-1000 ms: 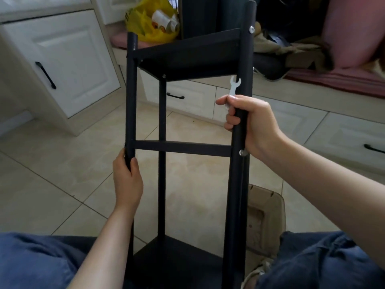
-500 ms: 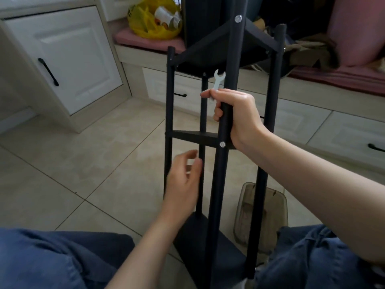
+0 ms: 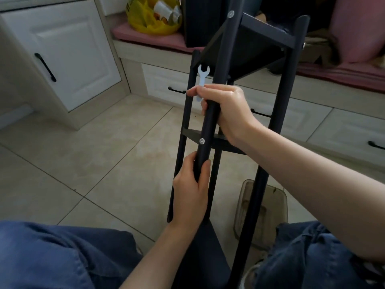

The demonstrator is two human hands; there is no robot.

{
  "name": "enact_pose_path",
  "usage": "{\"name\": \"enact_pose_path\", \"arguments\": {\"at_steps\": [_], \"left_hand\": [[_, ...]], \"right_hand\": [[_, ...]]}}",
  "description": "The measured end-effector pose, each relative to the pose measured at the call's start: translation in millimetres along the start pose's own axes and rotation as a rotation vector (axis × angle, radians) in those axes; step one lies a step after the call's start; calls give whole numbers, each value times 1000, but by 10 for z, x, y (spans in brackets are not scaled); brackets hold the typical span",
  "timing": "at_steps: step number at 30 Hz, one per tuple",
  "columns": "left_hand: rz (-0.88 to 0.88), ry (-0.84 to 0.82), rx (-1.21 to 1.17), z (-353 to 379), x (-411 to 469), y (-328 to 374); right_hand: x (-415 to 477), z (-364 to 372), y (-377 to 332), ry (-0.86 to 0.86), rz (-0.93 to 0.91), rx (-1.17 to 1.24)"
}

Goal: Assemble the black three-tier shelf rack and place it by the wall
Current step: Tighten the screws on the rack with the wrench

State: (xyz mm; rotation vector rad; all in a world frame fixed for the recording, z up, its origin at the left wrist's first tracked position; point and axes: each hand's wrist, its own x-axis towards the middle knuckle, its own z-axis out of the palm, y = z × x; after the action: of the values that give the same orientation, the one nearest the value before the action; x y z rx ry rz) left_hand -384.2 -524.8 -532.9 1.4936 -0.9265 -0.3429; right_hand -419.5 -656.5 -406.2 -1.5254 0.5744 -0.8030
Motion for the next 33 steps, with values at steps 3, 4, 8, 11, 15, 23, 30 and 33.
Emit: {"name": "enact_pose_path", "arguments": {"at_steps": [3, 4, 8, 11, 15, 23, 30, 33], "left_hand": [[8, 29, -5, -44, 10, -26], [6, 34, -7, -55, 13, -42], [15, 59, 7, -66, 22, -60], [30, 98, 27, -57, 39, -37], [14, 148, 27, -63, 104, -93], [5, 147, 29, -78, 106, -79], [-20, 147, 34, -131, 123, -25], [-65, 165, 37, -157, 121, -92]], "right_hand": [[-10, 11, -112, -72, -8, -120], [-10, 17, -144, -89, -3, -190], [-11, -1, -176, -98, 43, -325], [-108, -100, -131, -91, 81, -291], [-297, -244, -22, -46, 68, -339], [-680, -222, 198, 127, -70, -580], [-934, -121, 363, 37, 55, -745], [-971, -25, 470, 9, 103, -786]]}}
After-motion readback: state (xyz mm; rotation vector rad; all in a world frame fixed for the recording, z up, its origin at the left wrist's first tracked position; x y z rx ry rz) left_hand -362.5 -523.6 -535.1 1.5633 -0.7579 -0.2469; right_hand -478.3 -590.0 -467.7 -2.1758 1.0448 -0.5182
